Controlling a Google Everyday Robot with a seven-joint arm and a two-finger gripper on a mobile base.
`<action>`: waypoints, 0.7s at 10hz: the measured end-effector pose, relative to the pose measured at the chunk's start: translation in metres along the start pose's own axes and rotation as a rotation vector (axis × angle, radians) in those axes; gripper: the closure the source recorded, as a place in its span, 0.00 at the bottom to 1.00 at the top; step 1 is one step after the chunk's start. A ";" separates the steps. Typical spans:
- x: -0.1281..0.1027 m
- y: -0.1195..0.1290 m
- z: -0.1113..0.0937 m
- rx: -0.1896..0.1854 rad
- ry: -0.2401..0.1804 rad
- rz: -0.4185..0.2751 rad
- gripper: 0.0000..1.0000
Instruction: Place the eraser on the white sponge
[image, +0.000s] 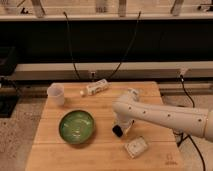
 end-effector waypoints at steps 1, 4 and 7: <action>0.004 0.014 -0.004 -0.002 0.000 0.015 0.99; 0.009 0.030 -0.011 0.012 -0.012 0.037 0.99; 0.017 0.047 -0.017 0.016 -0.023 0.051 0.99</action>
